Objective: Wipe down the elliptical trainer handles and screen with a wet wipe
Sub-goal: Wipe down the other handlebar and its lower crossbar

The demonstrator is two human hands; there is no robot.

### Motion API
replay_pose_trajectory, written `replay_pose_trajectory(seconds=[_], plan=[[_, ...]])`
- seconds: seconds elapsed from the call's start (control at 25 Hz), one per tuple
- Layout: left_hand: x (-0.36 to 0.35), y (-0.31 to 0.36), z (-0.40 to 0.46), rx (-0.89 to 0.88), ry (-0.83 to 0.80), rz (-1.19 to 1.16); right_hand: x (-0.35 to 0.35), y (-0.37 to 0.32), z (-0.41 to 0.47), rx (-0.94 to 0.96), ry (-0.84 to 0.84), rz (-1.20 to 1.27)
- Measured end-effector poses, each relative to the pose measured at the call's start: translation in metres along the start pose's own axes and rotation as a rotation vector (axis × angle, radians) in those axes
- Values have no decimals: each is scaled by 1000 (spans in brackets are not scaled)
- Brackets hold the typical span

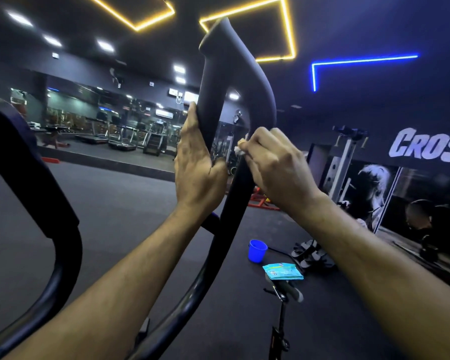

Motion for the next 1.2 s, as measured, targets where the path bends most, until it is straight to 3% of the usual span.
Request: replay_pose_trajectory(seconds=[0.12,0.24,0.44,0.6,0.76,0.88,0.96,1.12,1.2], plan=[[3,0,-4,-41,-23,-99,7,8,-15,50,26,112],[5,-4,-6,-83,3,-146,10,15,-15,-77,158,217],[9,-18,-10,-204,31,-199,-7,3,-35,-5,14,183],[8,-28,-6,-147,61,-235,-6,-3,-28,-93,103,159],[4,-37,-4,-107,7,-268,-18,-9,-36,-33,10,149],[1,-44,-2,-62,-11,-288,-7,10,-40,-94,129,306],[-1,-46,-1,-56,-13,-297,-12,0,-41,-163,184,275],[-2,-47,0,-61,-51,-304,-27,-10,-62,-31,111,313],[-2,-47,-1,-63,-40,-311,-22,3,-65,-72,147,359]])
Point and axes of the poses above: each hand's wrist, its own z-axis towards the middle knuckle, its own x-axis out of the back of the hand, y = z × x, the point moved 8 cm from there along z, towards the middle knuckle, and after that the axes turned 7 degrees about x, right-handed, at the moved point
